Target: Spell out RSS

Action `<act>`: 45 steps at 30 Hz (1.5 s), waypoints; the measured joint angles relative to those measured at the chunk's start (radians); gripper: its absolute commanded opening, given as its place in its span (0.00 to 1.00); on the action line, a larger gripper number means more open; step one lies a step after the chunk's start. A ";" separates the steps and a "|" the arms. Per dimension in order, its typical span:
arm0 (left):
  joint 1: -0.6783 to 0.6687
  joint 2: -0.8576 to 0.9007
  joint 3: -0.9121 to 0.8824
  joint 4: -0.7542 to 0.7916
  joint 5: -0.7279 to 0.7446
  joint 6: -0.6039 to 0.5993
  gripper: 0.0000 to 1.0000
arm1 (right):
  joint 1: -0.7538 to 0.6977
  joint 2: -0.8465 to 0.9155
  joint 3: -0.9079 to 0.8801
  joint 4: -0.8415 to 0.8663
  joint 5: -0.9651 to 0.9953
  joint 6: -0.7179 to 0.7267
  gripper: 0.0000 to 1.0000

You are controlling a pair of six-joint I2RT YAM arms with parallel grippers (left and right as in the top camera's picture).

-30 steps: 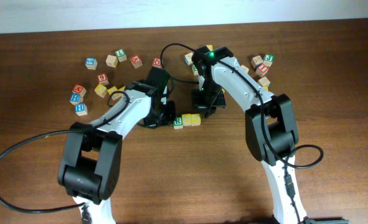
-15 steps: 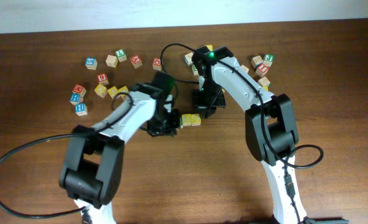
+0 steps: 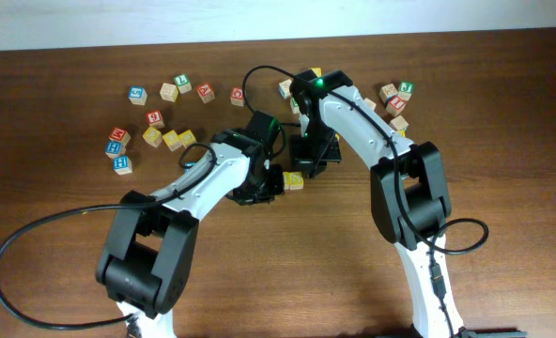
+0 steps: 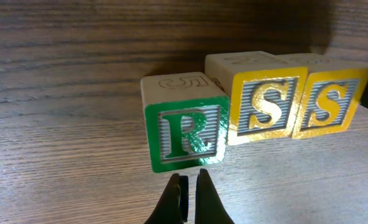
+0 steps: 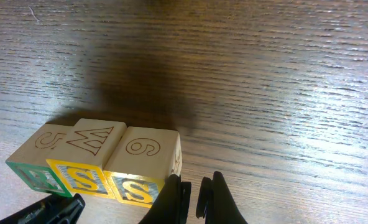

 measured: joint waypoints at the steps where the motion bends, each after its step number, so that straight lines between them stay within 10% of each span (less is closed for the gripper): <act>1: 0.000 0.000 0.000 0.001 -0.003 -0.001 0.00 | 0.000 0.000 0.000 0.000 0.000 0.000 0.04; 42: 0.071 -0.064 0.000 0.042 -0.113 -0.008 0.00 | 0.000 0.000 0.000 0.000 0.000 -0.001 0.04; 45: 0.069 -0.064 0.000 0.043 -0.115 -0.003 0.14 | 0.000 0.000 0.000 0.001 0.000 -0.001 0.04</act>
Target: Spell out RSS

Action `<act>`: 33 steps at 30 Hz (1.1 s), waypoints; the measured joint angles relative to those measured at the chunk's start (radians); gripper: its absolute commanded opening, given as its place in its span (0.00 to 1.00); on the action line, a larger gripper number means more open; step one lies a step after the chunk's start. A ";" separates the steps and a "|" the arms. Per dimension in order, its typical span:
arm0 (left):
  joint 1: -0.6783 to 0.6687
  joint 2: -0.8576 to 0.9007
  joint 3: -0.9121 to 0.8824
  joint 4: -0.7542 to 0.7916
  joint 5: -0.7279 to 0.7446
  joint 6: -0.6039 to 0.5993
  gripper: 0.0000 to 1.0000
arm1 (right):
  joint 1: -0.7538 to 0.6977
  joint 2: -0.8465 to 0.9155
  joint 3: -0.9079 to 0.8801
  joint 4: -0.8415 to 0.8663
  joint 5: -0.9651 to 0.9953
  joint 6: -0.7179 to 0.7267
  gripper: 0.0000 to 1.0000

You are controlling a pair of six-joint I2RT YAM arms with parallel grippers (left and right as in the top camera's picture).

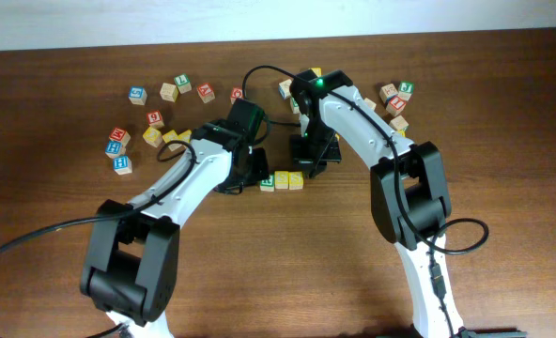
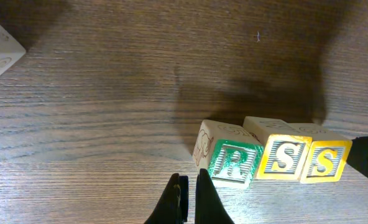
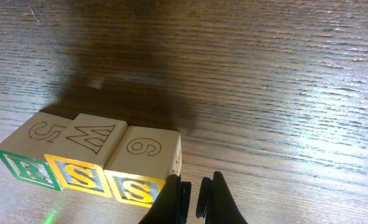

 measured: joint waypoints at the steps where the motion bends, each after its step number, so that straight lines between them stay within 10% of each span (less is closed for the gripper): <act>1: -0.001 0.000 0.000 0.001 0.001 -0.005 0.12 | 0.000 0.000 0.000 0.000 0.000 0.000 0.04; 8: -0.002 0.000 0.000 0.055 0.019 0.053 0.04 | 0.000 0.000 0.000 0.000 0.000 0.000 0.04; 22: -0.002 0.056 0.001 0.086 0.051 0.105 0.30 | 0.000 0.000 0.000 0.000 0.000 0.000 0.04; 29: -0.003 0.056 0.001 0.086 0.071 0.121 0.00 | 0.000 0.000 0.000 0.003 0.000 0.000 0.04; 33: -0.003 0.056 0.002 0.087 0.083 0.127 0.00 | 0.000 0.000 0.000 0.003 0.001 0.000 0.04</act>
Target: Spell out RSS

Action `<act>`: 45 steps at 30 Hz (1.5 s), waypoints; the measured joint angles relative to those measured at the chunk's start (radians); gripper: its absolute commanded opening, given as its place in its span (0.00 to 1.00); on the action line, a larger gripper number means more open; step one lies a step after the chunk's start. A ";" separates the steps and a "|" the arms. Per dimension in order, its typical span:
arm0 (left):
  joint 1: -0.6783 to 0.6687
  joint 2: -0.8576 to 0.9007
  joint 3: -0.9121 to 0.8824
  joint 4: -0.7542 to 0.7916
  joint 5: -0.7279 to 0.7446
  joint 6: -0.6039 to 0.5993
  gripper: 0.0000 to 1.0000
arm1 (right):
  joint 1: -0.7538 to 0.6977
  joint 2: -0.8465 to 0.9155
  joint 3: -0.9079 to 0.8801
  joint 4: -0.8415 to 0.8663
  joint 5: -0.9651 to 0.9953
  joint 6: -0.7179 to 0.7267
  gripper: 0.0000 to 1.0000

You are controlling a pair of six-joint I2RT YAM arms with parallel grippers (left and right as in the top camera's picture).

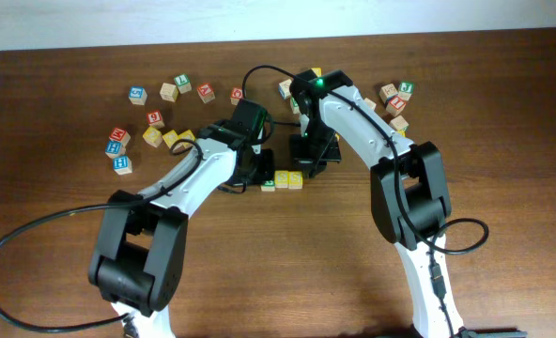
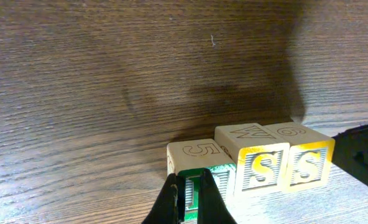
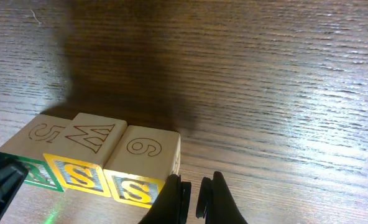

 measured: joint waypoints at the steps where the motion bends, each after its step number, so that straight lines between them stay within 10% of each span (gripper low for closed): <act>1: 0.000 0.000 0.001 0.000 0.000 0.000 0.00 | 0.000 0.000 0.000 0.000 0.000 0.001 0.04; 45: 0.019 0.000 0.008 -0.004 -0.023 0.009 0.00 | 0.000 0.000 0.111 -0.049 0.005 0.000 0.04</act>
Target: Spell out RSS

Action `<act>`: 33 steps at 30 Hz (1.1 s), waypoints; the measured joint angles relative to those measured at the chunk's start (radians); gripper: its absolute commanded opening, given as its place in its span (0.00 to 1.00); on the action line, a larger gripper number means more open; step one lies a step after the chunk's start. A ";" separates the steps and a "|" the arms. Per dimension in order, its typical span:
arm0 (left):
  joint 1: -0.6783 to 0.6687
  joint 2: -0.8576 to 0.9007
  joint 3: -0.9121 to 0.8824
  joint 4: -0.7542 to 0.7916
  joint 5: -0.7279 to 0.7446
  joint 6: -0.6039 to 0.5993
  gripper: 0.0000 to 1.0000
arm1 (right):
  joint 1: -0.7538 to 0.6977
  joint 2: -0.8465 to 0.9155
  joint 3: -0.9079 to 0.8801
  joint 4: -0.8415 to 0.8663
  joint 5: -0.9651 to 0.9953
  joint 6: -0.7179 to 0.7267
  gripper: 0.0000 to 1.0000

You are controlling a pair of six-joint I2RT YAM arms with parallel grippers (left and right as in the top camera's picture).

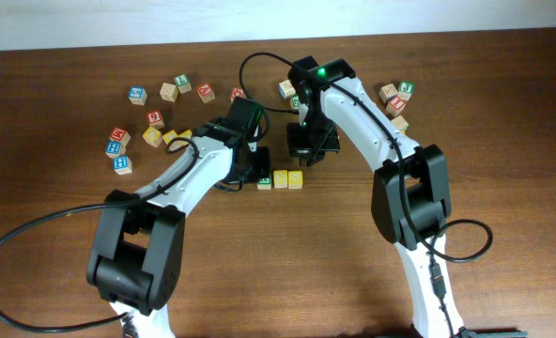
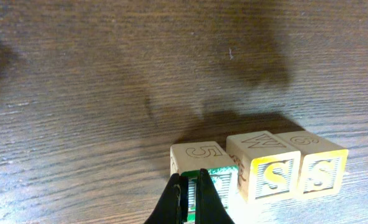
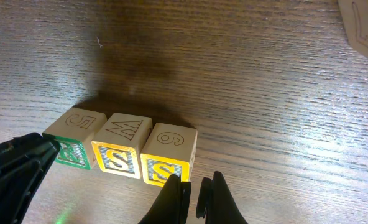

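Three wooden blocks lie in a row touching each other: a green R block (image 1: 264, 181) (image 2: 218, 177), a yellow S block (image 1: 281, 178) (image 2: 270, 175) and a second yellow S block (image 1: 297, 177) (image 3: 165, 169). From the wrist views the faces read R, S, S. My left gripper (image 2: 189, 198) (image 1: 254, 173) is shut and empty, its tips right in front of the R block's left half, hiding part of the letter. My right gripper (image 3: 195, 191) (image 1: 302, 156) is shut on nothing, just off the last S block's right corner and raised above the table.
Loose letter blocks lie scattered at the back left (image 1: 152, 137) and the back right (image 1: 396, 99) of the brown wooden table (image 1: 259, 272). One pale block (image 3: 365, 25) shows at the right wrist view's top right corner. A black cable (image 1: 34, 235) loops at the left.
My right gripper has drawn back from the row, so the three blocks look smaller and farther in its view. My left gripper stays at the R block. The row has not moved.
At first my left gripper was close in front of the R block, which sat a little forward of the two S blocks, with the right gripper at the last S. Then the left gripper stood farther off. Later it was back at the R, and now the right has withdrawn.
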 measured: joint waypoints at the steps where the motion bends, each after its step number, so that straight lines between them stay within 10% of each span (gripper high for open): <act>1: 0.000 0.000 0.000 0.005 0.000 0.000 0.00 | 0.000 0.000 0.000 0.000 0.000 0.000 0.04; 33: 0.092 -0.051 -0.087 -0.011 0.046 -0.001 0.00 | -0.005 0.000 -0.100 0.024 0.053 0.000 0.04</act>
